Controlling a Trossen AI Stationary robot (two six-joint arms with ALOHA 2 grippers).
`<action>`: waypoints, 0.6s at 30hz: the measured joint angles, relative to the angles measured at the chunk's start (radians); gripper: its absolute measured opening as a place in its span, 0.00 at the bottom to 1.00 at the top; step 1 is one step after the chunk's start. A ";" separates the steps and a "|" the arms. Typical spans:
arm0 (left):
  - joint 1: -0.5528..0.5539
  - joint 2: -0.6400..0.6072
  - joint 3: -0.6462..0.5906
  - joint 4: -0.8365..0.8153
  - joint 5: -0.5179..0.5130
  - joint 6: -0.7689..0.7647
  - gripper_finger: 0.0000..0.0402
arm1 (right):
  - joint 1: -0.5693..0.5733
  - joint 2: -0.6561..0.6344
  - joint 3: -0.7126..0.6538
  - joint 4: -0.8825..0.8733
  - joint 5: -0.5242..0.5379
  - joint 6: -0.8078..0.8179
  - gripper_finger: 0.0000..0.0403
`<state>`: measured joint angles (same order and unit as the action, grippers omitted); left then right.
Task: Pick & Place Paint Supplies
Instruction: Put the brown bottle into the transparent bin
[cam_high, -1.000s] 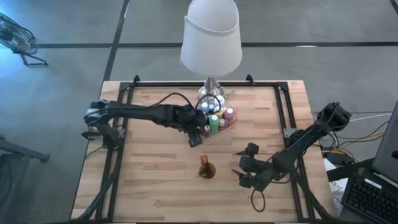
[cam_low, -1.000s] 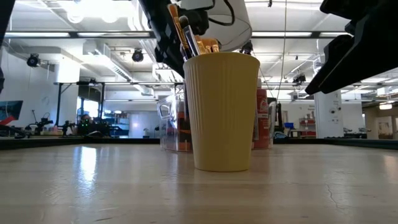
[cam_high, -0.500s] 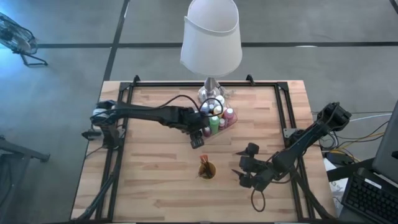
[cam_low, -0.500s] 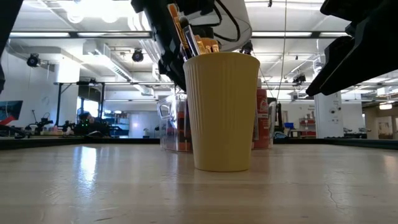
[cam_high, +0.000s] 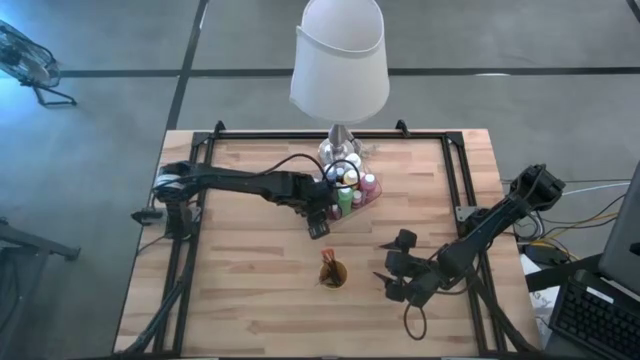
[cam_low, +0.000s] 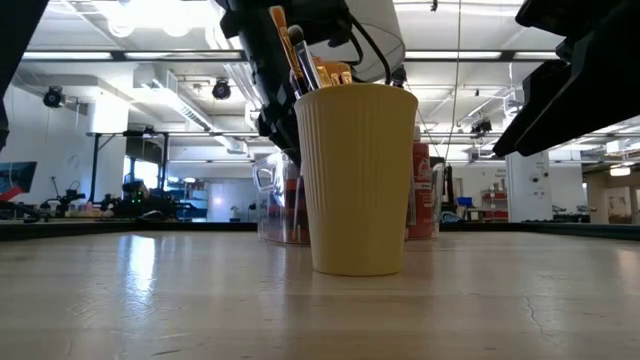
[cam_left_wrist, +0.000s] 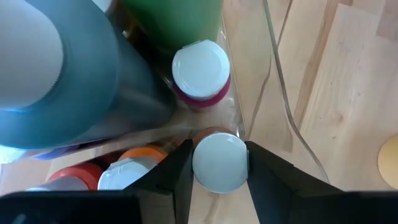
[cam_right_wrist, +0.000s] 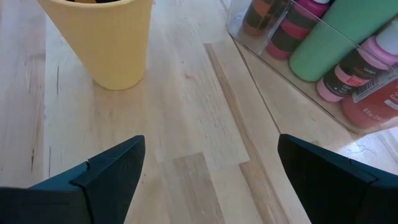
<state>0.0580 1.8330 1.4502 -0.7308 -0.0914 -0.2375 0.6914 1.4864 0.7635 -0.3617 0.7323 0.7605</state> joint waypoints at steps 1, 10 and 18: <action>0.000 0.002 0.000 0.001 0.000 0.000 0.33 | 0.000 0.000 -0.001 0.000 0.000 0.000 0.90; 0.000 0.003 -0.001 0.007 0.000 -0.004 0.33 | 0.000 0.000 -0.005 0.001 0.000 0.008 0.90; 0.001 0.003 -0.002 0.005 0.011 -0.017 0.35 | 0.000 0.000 -0.018 0.000 0.000 0.032 0.90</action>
<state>0.0592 1.8359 1.4483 -0.7254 -0.0804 -0.2549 0.6914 1.4864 0.7459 -0.3612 0.7319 0.7925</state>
